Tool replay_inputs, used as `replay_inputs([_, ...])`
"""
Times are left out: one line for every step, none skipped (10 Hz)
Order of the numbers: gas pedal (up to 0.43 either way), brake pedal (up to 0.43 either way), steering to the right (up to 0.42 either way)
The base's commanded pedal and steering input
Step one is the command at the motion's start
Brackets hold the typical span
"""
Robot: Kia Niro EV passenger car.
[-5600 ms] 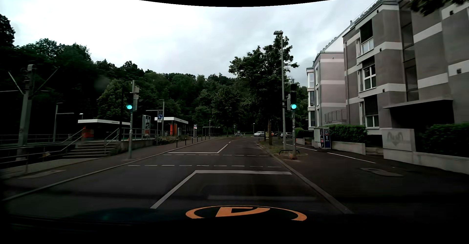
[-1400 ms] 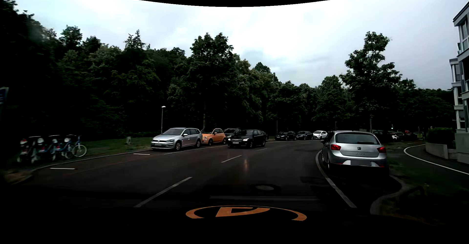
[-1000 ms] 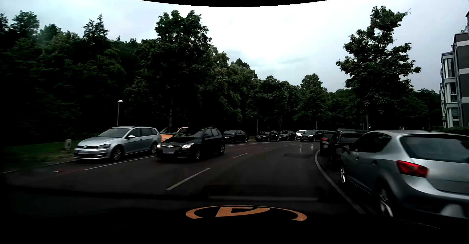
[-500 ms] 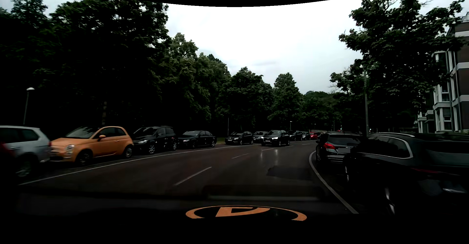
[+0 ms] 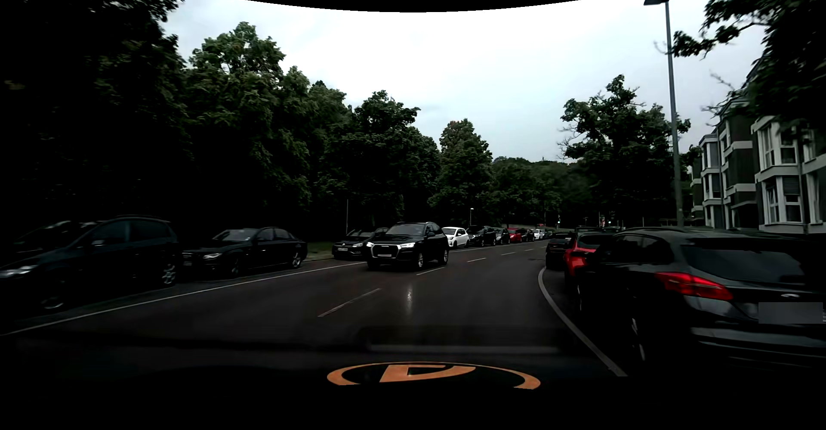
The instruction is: Follow the waypoints while adhering to traffic rules and regulations
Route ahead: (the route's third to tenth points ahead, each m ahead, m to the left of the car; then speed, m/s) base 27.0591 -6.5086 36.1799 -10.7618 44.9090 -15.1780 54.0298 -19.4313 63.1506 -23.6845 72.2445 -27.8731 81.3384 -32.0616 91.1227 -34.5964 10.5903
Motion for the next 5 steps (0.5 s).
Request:
replay_inputs([0.098, 0.000, 0.096])
replay_inputs([0.098, 0.000, 0.094])
replay_inputs([0.110, 0.000, 0.094])
replay_inputs([0.110, 0.000, 0.093])
replay_inputs([0.118, 0.000, 0.091])
